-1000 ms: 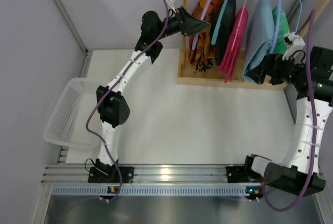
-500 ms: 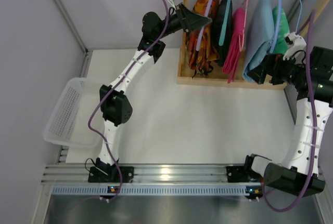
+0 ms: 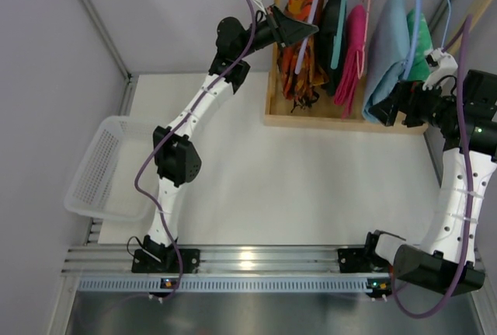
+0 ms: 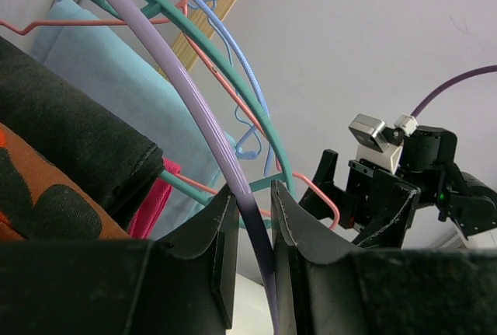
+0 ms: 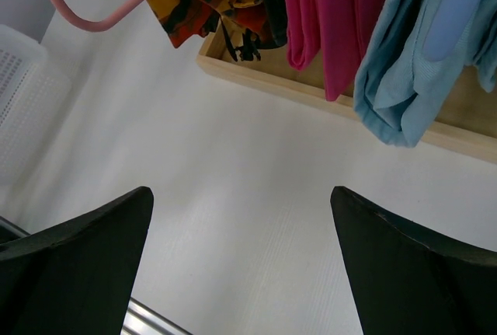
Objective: Remove the trousers from the hanger
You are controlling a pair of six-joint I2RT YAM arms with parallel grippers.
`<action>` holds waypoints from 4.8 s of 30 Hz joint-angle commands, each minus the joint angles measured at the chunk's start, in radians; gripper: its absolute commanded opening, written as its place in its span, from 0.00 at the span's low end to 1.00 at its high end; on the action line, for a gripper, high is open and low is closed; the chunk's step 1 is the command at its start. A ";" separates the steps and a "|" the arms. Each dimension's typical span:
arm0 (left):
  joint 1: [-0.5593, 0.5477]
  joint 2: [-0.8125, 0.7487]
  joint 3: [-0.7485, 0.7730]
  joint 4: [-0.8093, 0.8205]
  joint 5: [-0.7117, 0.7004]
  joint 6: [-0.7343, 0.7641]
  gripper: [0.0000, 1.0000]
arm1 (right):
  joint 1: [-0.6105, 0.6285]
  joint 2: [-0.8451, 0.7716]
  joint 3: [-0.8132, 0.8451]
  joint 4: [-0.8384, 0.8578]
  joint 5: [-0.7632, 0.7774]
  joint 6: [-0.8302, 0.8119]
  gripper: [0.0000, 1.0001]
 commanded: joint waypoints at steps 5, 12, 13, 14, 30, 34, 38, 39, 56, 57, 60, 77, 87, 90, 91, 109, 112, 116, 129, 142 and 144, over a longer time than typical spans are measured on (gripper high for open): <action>-0.009 -0.096 0.119 0.206 -0.085 0.163 0.00 | -0.009 -0.046 0.027 0.063 -0.042 -0.001 0.99; -0.023 -0.193 0.084 0.206 -0.070 0.174 0.00 | -0.009 -0.052 0.020 0.116 -0.100 0.039 0.99; -0.026 -0.202 0.079 0.206 -0.074 0.185 0.00 | -0.009 -0.051 0.017 0.126 -0.105 0.043 0.99; -0.026 -0.213 0.061 0.210 -0.082 0.198 0.00 | -0.009 -0.052 0.016 0.130 -0.106 0.049 0.99; -0.049 -0.415 -0.222 0.246 0.002 0.159 0.00 | -0.009 -0.083 0.015 0.213 -0.137 0.126 0.99; -0.092 -0.556 -0.431 0.253 0.031 0.217 0.00 | -0.009 -0.075 0.030 0.264 -0.157 0.165 1.00; -0.115 -0.665 -0.618 0.253 0.011 0.228 0.00 | -0.009 -0.063 0.064 0.329 -0.189 0.278 0.99; -0.118 -0.702 -0.644 0.252 0.007 0.238 0.00 | -0.009 -0.060 0.069 0.354 -0.215 0.310 0.99; -0.154 -0.958 -0.967 0.189 -0.130 0.418 0.00 | 0.402 -0.026 -0.054 1.020 -0.024 0.947 0.99; -0.154 -0.964 -0.971 0.183 -0.134 0.415 0.00 | 0.440 -0.013 -0.056 1.023 0.018 0.936 0.98; -0.154 -0.989 -0.990 0.166 -0.159 0.423 0.00 | 0.555 0.013 -0.069 1.032 0.099 0.907 0.97; -0.174 -1.088 -1.120 0.140 -0.216 0.493 0.00 | 0.848 0.132 -0.178 1.301 0.201 1.079 0.83; -0.192 -1.115 -1.169 0.069 -0.249 0.574 0.02 | 0.865 0.164 -0.180 1.387 0.141 1.139 0.11; -0.192 -1.141 -1.189 0.019 -0.303 0.663 0.08 | 0.865 0.156 -0.183 1.405 0.129 1.162 0.00; -0.192 -1.159 -1.194 0.008 -0.338 0.712 0.14 | 0.864 0.156 -0.183 1.408 0.125 1.172 0.00; -0.192 -1.486 -1.591 -0.191 -0.593 1.258 0.98 | 0.859 0.150 -0.148 1.362 0.092 1.488 0.00; -0.192 -1.493 -1.642 -0.191 -0.555 1.291 0.98 | 0.850 0.156 -0.138 1.331 0.102 1.533 0.00; -0.194 -1.469 -1.665 -0.179 -0.527 1.272 0.98 | 0.842 0.155 -0.125 1.333 0.101 1.547 0.00; -0.437 -1.363 -1.827 0.026 -0.861 1.285 0.98 | 0.841 0.173 -0.079 1.364 0.096 1.571 0.00; -0.445 -1.118 -1.798 0.220 -0.957 1.283 0.98 | 0.834 0.187 -0.034 1.373 0.095 1.585 0.00; -0.445 -1.115 -1.804 0.230 -0.946 1.274 0.98 | 0.831 0.190 -0.031 1.373 0.098 1.590 0.00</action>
